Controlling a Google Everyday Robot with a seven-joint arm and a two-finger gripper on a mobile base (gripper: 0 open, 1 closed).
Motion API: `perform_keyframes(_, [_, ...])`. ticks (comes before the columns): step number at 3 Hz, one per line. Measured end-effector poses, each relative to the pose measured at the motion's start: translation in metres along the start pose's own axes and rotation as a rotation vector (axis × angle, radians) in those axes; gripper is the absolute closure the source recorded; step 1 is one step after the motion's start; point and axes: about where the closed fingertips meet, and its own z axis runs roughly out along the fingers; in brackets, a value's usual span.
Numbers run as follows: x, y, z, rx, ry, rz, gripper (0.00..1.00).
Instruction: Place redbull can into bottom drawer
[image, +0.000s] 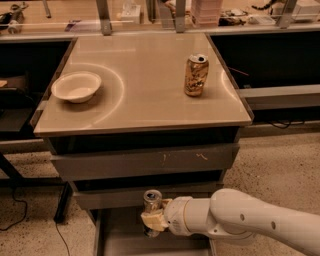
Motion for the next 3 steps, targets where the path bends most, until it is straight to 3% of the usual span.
perform_keyframes(1, [0.025,-0.019,0.037,-0.032,-0.014,0.032,1.00])
perform_keyframes(2, [0.025,-0.019,0.037,-0.032,-0.014,0.032,1.00])
perform_keyframes(3, [0.043,-0.022,0.058,-0.044,-0.035,0.071,1.00])
